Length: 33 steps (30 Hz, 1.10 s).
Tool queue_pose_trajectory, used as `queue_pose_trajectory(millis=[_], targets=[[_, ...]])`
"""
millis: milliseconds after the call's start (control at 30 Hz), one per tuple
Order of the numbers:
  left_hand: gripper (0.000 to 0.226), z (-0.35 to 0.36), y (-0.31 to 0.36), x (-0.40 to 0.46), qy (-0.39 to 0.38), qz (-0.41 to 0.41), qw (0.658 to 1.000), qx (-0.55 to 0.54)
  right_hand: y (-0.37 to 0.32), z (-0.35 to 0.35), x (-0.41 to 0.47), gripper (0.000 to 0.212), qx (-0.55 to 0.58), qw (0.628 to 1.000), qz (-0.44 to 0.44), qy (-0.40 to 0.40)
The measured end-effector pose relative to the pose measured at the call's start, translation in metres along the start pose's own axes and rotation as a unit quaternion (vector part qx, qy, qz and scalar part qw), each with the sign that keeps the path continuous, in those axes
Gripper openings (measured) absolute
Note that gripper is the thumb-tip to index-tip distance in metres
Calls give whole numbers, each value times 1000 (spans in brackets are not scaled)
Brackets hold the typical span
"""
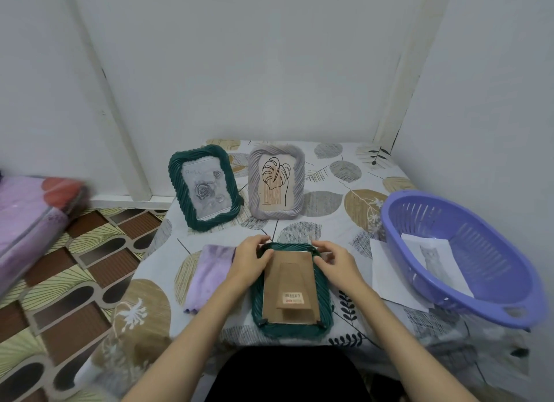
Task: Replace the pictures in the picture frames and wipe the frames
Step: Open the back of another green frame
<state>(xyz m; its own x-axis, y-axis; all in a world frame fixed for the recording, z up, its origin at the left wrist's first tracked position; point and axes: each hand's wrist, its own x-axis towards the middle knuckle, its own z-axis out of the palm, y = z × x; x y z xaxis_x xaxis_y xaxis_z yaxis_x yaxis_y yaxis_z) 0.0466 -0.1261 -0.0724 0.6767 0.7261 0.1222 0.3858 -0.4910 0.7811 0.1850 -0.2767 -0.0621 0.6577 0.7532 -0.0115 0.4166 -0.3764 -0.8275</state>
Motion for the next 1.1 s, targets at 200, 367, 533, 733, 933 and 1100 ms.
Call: queue_pose_trajectory(millis=[200, 367, 533, 733, 933, 1100], targets=[[22, -19, -2, -45, -32, 80, 996, 35, 14, -14, -57, 39, -36, 996, -75, -15], [48, -34, -4, -75, -184, 95, 977, 57, 21, -12, -87, 66, -81, 987, -109, -86], [57, -37, -5, -90, -170, 122, 974, 86, 26, -3, -97, 80, -103, 984, -136, -61], [38, -36, -8, -104, -152, 129, 978, 68, 30, 3, -104, 35, -118, 980, -156, -19], [32, -27, -4, -101, -138, 90, 985, 54, 28, 1, -96, 25, -92, 988, -127, -12], [31, -24, -3, -99, -143, 76, 986, 48, 30, 2, -94, 25, -77, 989, -123, -8]])
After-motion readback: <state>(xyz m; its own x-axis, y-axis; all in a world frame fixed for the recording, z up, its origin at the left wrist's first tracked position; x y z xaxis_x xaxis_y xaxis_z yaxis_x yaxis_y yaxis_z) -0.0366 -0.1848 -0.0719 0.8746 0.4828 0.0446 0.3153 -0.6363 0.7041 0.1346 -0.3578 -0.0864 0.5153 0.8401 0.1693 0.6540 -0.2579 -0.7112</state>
